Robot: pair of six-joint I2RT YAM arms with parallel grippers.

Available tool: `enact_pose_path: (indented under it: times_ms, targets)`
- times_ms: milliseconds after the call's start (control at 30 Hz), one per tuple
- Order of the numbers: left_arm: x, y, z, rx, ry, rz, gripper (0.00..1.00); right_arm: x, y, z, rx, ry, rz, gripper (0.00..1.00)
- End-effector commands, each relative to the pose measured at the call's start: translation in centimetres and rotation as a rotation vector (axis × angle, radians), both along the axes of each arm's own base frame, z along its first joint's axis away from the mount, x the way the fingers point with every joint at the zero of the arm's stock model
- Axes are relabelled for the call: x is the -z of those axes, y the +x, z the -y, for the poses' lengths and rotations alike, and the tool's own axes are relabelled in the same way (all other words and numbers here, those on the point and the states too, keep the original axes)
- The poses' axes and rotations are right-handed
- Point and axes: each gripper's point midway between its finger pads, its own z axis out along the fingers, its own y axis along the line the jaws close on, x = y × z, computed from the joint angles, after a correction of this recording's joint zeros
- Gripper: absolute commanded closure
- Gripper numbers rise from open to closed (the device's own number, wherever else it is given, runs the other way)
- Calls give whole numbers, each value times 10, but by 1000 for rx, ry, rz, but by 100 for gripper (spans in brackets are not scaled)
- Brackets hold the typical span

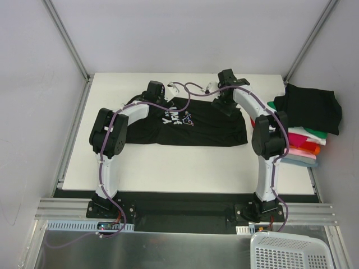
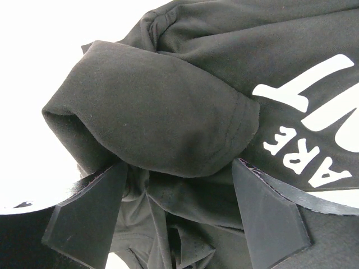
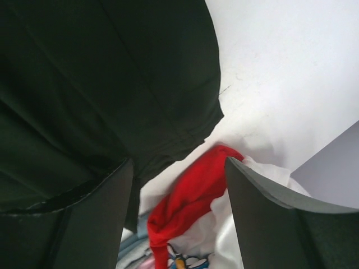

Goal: Fold and stack the t-shirts
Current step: Fold the tshirt

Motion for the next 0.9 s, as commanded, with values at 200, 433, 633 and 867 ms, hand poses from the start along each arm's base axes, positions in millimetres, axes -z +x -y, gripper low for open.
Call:
enact_pose_path:
  times_ms: [200, 433, 633, 867]
  targets:
    - [-9, 2, -6, -17, -12, 27, 24, -29, 16, 17, 155, -104, 289, 26]
    - [-10, 3, -6, -18, -11, 32, 24, -23, 32, 36, 189, -177, 304, 44]
    - [-8, 3, -4, -17, -19, 28, 24, -22, 33, 53, 199, -200, 291, 50]
    - [-8, 3, -4, -16, -16, 29, 24, -22, 35, 61, 192, -227, 283, 53]
